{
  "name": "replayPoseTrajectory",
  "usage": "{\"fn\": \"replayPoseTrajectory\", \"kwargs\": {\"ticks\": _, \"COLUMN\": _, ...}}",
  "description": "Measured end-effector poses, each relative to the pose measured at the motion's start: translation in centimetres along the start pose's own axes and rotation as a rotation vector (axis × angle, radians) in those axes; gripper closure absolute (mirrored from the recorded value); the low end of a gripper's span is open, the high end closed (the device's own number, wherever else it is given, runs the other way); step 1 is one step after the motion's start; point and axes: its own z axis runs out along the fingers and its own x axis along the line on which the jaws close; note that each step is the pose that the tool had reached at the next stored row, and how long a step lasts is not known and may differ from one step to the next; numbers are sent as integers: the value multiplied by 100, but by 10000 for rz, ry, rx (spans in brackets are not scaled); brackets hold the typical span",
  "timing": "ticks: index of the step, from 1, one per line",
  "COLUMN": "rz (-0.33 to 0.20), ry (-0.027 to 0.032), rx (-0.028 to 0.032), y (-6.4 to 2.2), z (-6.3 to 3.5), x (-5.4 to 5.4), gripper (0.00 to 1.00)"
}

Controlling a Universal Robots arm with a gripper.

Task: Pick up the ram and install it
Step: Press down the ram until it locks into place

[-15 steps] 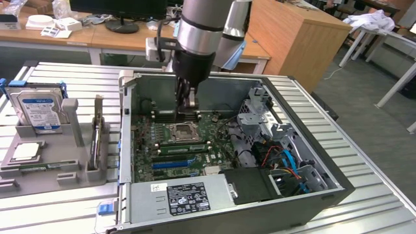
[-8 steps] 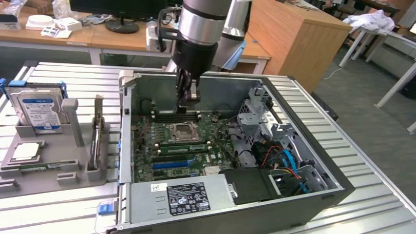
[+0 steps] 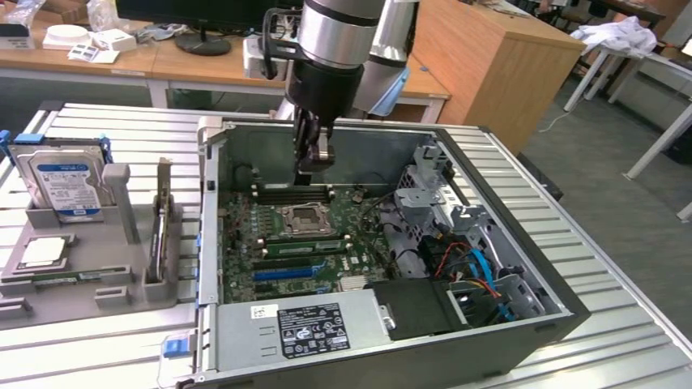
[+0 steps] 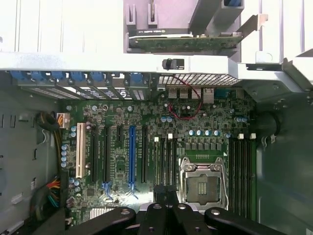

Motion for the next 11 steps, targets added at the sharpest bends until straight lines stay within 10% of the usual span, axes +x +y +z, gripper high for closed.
{"fn": "replayPoseTrajectory", "kwargs": {"ticks": 11, "rz": -27, "ry": 1, "rx": -2, "y": -252, "z": -28, "x": 0, "gripper": 89}}
